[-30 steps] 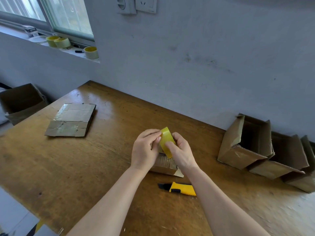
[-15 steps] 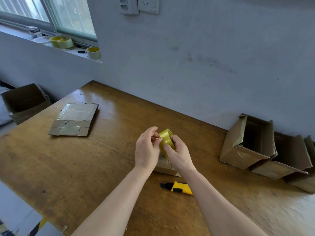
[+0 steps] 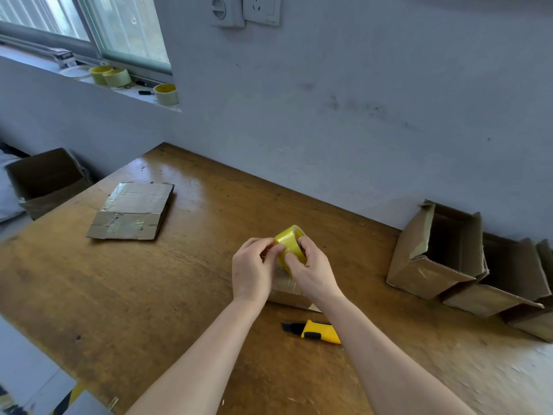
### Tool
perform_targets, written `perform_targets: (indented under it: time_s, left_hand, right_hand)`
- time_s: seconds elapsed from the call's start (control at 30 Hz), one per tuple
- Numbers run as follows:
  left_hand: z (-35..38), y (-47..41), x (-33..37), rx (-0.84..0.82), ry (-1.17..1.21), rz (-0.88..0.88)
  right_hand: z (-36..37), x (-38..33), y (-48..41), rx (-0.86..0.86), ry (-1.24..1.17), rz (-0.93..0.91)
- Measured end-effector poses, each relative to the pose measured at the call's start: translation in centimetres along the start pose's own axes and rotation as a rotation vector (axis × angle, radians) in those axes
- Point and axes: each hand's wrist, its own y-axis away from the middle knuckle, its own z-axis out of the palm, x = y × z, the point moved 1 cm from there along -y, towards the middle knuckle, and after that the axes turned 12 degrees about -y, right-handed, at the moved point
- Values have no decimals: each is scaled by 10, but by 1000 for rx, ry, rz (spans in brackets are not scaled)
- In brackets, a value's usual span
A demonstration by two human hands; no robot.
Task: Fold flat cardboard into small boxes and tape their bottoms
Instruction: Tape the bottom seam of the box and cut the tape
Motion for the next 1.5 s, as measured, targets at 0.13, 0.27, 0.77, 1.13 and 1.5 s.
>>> perform_targets:
  time_s: [0.13, 0.27, 0.77, 1.13, 1.5]
  left_hand:
    - [-1, -3, 1, -4, 12, -18]
    - [-2, -4, 1, -13, 22, -28]
    - [0, -9, 0, -67, -62, -163]
    - [5, -10, 2, -221, -119, -167]
    - [10, -5, 8, -366, 527, -293]
  right_hand:
    - [1, 0, 0, 5, 13, -3]
    - [2, 0, 0, 11, 57, -18]
    - [7, 6, 2, 1, 357, -101]
    - [3, 3, 3, -28, 369, -131]
    - [-11, -6, 1, 34, -318, 151]
